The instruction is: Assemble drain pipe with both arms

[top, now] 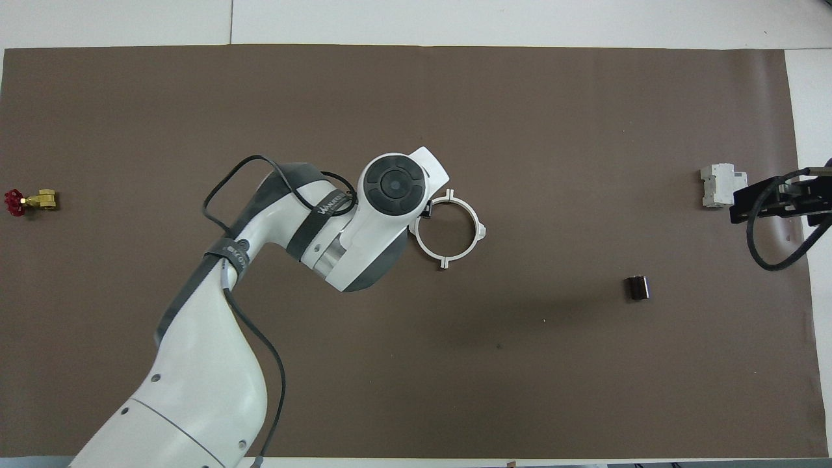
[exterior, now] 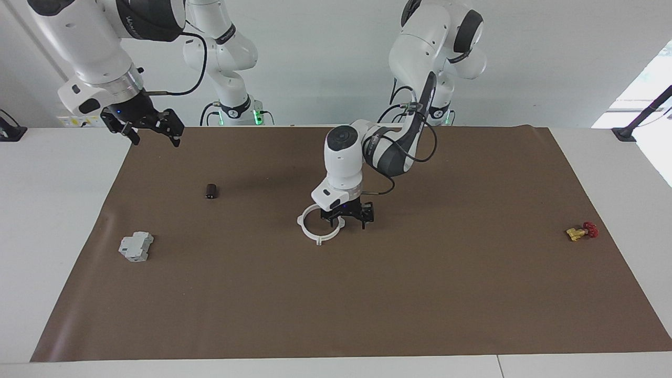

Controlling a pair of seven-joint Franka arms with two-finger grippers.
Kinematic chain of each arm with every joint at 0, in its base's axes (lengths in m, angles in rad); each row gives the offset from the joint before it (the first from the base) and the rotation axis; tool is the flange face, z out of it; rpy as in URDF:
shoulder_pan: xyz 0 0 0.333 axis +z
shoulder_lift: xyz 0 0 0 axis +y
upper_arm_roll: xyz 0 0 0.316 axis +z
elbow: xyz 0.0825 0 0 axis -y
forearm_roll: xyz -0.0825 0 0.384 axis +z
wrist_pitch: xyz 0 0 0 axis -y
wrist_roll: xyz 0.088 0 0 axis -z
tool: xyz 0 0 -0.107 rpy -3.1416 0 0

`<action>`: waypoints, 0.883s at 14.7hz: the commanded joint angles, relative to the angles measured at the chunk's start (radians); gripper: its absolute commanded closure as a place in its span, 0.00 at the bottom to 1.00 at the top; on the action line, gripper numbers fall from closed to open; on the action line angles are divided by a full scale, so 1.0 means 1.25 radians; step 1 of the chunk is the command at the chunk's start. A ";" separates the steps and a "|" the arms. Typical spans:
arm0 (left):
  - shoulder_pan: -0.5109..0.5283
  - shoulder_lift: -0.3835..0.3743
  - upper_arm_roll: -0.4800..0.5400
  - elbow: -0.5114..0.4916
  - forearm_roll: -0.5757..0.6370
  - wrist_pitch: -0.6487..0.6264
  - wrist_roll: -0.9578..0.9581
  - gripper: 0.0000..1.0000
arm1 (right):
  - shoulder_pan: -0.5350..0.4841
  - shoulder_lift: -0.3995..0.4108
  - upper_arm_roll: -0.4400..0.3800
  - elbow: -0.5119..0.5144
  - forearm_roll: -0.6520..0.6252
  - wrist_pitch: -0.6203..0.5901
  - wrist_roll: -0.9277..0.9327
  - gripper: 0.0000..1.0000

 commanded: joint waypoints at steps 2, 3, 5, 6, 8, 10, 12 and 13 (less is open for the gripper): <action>0.121 -0.240 -0.003 -0.218 0.010 0.014 0.077 0.00 | -0.012 -0.004 0.006 -0.002 -0.002 0.010 -0.023 0.00; 0.157 -0.268 -0.003 -0.234 0.010 0.007 0.094 0.00 | -0.012 -0.004 0.006 -0.004 -0.001 0.010 -0.023 0.00; 0.213 -0.296 -0.003 -0.242 0.009 -0.019 0.125 0.00 | -0.012 -0.004 0.006 -0.004 -0.001 0.010 -0.023 0.00; 0.243 -0.306 -0.003 -0.242 0.009 -0.034 0.142 0.00 | -0.012 -0.004 0.006 -0.004 -0.001 0.009 -0.023 0.00; 0.297 -0.326 -0.003 -0.242 0.009 -0.047 0.192 0.00 | -0.012 -0.004 0.006 -0.004 0.000 0.010 -0.023 0.00; 0.331 -0.345 -0.001 -0.241 -0.006 -0.068 0.253 0.00 | -0.010 -0.004 0.006 -0.004 0.000 0.009 -0.023 0.00; 0.379 -0.372 0.000 -0.238 -0.037 -0.085 0.298 0.00 | -0.010 -0.004 0.007 -0.002 0.000 0.008 -0.023 0.00; 0.399 -0.387 0.001 -0.233 -0.053 -0.105 0.325 0.00 | -0.010 -0.004 0.007 -0.004 0.000 0.008 -0.023 0.00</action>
